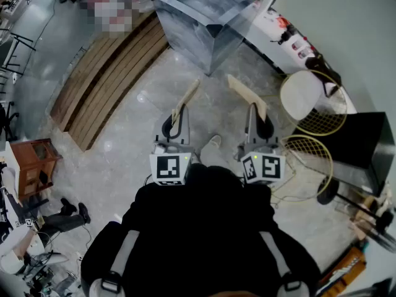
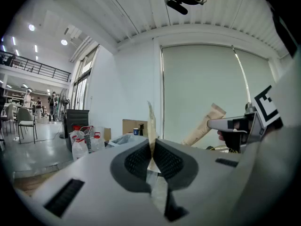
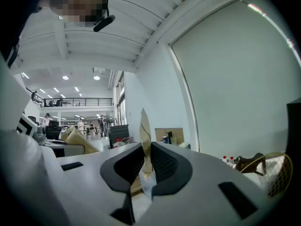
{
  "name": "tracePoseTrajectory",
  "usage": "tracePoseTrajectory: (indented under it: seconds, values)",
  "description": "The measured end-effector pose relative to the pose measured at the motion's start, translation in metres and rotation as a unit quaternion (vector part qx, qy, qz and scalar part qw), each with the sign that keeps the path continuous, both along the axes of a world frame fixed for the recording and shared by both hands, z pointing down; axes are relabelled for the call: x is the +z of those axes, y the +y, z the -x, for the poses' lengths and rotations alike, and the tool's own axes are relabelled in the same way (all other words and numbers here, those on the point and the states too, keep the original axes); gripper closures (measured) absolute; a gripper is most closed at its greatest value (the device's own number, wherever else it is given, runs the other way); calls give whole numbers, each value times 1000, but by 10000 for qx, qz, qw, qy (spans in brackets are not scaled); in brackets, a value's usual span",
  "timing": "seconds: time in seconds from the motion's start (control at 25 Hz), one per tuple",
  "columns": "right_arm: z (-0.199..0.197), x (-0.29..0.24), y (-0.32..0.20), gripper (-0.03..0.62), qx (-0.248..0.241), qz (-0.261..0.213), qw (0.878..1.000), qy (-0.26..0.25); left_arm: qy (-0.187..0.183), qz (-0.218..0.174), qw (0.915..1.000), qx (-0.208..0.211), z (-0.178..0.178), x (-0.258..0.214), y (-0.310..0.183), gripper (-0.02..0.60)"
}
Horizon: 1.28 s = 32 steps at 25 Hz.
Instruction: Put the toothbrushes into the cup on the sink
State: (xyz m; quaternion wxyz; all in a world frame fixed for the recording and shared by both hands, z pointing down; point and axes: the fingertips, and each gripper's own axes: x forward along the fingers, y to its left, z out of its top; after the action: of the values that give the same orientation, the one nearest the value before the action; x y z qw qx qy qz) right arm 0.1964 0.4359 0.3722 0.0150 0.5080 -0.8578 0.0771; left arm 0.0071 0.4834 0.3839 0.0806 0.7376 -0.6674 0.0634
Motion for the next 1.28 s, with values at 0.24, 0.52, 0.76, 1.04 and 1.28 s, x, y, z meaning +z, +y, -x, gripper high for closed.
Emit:
tracePoseTrajectory:
  seconds: [0.24,0.52,0.76,1.04,1.28]
  values:
    - [1,-3,-15,553,-154,-52,9999,-32,-65,15,10000,5,-3,0,-14,569]
    - [-4,-10,-36,553,-261,-252,9993,-89,-178,-40,9998,-41,-8,-4,-33,569]
    - [-13,-8,-55,553,-343,-419,9984,-144,-230,-148,9996,-121,-20,0,-50,569]
    - [-22,8,-71,553,-335,-274,9990,-103,-184,-149,9996,-133,-27,7,-66,569]
    - [-10,12,-86,553,-370,-331,9987,-79,-47,-154,9998,-77,-18,21,-86,569]
